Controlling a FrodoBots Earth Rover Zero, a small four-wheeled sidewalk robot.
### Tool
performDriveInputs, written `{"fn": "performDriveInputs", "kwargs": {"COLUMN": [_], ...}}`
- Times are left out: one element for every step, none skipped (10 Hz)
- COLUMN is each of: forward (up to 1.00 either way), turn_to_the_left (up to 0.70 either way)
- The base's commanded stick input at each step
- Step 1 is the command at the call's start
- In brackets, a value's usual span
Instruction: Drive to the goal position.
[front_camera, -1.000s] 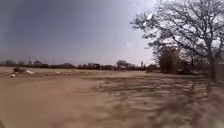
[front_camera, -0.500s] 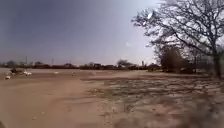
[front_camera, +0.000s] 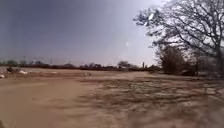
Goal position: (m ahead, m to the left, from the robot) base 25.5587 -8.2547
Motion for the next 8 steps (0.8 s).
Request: {"fn": "performDriveInputs", "kwargs": {"forward": [1.00,1.00,1.00,1.00,1.00,1.00,1.00,1.00], "turn_to_the_left": [0.00,0.00,0.00,0.00,0.00,0.00,0.00,0.00]}}
